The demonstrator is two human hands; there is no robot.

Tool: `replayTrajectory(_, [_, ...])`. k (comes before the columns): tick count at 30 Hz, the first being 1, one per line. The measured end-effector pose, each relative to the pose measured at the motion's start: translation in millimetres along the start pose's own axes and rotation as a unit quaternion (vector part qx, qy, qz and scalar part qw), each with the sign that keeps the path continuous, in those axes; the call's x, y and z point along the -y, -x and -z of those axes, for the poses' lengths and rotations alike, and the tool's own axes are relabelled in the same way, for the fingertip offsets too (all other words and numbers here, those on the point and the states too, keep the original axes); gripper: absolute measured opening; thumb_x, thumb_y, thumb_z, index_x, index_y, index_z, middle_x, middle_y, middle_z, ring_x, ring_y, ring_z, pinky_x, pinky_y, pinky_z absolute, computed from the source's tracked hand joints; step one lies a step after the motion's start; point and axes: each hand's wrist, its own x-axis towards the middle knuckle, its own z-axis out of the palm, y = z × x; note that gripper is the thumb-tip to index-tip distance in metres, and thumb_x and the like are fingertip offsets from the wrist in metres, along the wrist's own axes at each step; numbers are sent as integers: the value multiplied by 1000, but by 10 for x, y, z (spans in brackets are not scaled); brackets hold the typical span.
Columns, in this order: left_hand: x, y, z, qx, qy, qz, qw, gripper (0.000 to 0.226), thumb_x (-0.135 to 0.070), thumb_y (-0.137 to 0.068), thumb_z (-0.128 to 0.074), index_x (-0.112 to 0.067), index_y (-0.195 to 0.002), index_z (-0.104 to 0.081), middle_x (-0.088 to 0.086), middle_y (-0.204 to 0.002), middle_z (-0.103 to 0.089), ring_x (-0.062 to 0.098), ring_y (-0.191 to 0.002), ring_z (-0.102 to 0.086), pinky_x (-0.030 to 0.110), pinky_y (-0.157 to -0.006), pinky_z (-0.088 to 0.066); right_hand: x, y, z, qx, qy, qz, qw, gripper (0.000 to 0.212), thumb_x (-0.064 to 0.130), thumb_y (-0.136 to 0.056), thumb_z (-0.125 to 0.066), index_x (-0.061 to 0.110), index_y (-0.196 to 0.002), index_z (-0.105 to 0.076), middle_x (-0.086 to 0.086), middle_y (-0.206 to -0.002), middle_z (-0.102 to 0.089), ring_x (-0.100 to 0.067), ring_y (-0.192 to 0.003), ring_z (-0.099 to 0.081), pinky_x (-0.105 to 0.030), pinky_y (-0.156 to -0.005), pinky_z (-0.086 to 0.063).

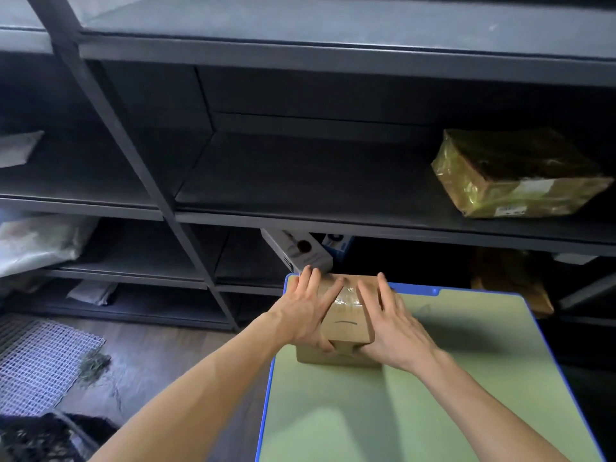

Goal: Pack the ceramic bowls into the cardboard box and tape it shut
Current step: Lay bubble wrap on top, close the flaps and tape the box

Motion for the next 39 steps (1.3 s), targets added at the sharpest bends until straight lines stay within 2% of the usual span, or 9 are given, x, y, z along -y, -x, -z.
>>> replayTrajectory(6, [11,96,-90,-1,47,0,999,132,-90,-64,-55,-30,-154,21,26,-162,14,40,-149,21,53,-122,-17,74,107,-62,-26,14,6,1000,117,72,-74,-61,23,-158,6,-11,-162,23,-34,-149,-5,-41,-113,-38])
replayTrajectory(12, [-28,242,-23,-49,107,-1,993,118,-94,-70,-42,-30,-159,3,15,-164,18,30,-151,23,48,-124,-10,99,225,-2,-43,18,-17,999,112,77,-76,-57,30,-158,3,-5,-164,20,-30,-147,-5,-41,-118,-26])
replayTrajectory(16, [-13,413,44,-88,131,-20,987,101,-88,-78,-41,-31,-156,-13,5,-166,8,26,-153,16,43,-123,-9,88,333,52,-86,6,6,996,102,74,-77,-58,30,-157,-13,0,-164,-8,-24,-143,-14,-38,-118,-27])
replayTrajectory(20, [-3,474,67,-135,167,-18,977,76,-70,-91,-42,-25,-151,-28,8,-160,-14,30,-152,-6,42,-118,-26,121,358,92,-103,-30,-7,994,89,65,-85,-59,26,-155,-22,0,-160,-19,-23,-140,-22,-36,-113,-32])
replayTrajectory(23, [-33,609,70,-201,288,13,936,39,-56,-98,-41,-28,-120,-56,-5,-146,-32,19,-135,-31,30,-103,-39,155,453,146,-153,-103,-23,983,49,56,-94,-53,28,-134,-51,8,-152,-32,-16,-133,-34,-32,-101,-40])
replayTrajectory(25, [-50,719,48,-225,293,18,929,41,-52,-103,-33,-27,-97,-64,-11,-136,-42,14,-121,-40,28,-95,-42,167,539,166,-178,-131,-23,975,32,51,-99,-43,28,-107,-63,16,-133,-51,-11,-119,-50,-30,-90,-47])
replayTrajectory(28, [-51,778,64,-193,286,2,939,57,-48,-105,-27,-23,-80,-71,-14,-118,-55,8,-110,-46,29,-92,-44,198,591,154,-140,-112,-15,984,33,46,-101,-35,26,-84,-54,15,-91,-55,-10,-85,-52,-35,-71,-48])
replayTrajectory(32, [-81,667,57,-142,242,-53,958,38,-42,-102,-39,-25,-92,-72,-15,-108,-58,11,-99,-50,33,-86,-47,268,528,130,-101,-87,5,991,20,36,-101,-45,28,-94,-62,14,-94,-60,-10,-92,-54,-32,-70,-45])
replayTrajectory(39, [-151,656,75,-217,264,-46,939,21,-28,-100,-52,-20,-114,-65,-8,-105,-59,12,-98,-51,30,-85,-46,330,524,162,-127,-101,8,987,18,35,-100,-48,34,-111,-62,20,-112,-60,-5,-108,-51,-32,-79,-50])
